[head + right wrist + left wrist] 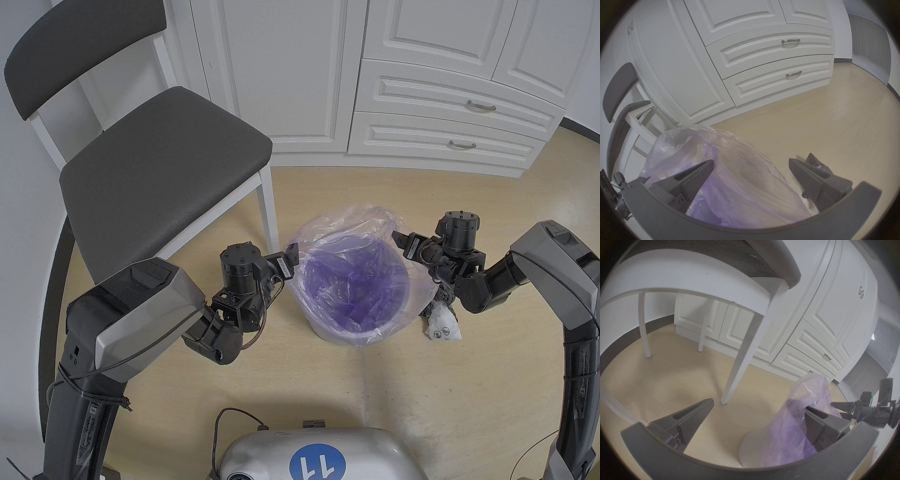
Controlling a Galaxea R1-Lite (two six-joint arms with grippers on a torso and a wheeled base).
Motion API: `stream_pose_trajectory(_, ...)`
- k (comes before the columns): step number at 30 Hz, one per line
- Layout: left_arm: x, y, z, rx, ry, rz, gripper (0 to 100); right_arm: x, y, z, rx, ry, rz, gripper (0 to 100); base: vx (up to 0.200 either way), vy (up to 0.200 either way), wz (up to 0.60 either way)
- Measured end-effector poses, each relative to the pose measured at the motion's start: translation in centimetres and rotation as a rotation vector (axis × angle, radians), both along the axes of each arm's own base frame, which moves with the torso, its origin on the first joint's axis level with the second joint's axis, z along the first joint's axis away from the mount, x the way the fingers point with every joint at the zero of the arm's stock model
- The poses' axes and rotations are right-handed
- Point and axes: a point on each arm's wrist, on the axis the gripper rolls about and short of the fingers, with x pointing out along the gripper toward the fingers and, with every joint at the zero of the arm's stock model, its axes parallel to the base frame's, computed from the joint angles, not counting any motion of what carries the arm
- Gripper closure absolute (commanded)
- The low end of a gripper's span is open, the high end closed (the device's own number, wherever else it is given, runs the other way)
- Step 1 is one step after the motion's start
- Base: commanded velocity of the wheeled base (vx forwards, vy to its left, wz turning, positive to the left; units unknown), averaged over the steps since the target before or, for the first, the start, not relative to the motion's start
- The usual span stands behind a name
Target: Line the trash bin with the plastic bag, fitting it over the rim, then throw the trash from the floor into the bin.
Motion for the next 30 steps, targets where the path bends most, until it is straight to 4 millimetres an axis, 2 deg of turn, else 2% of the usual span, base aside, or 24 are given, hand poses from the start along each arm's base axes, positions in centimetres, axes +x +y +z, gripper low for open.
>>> stream_pose_trajectory(10, 0.3, 0.1, 0.2, -0.012, -0.008, 0.005, 0, -1.8, 0.0, 1.0, 0.004, 0.033, 0.072, 0, 0.0, 0.0, 0.0)
stream_pose_trajectory(16, 0.3, 0.1, 0.1, -0.011, -0.006, 0.005, 0, -2.6, 0.0, 0.3, -0.052, 0.137, 0.089, 0, 0.0, 0.0, 0.0)
stream_pose_trajectory(30, 0.7, 0.1, -0.2, -0.016, -0.009, 0.009, 0, -1.1, -1.6, 0.4, -0.067, 0.12, 0.039, 0, 0.0, 0.0, 0.0)
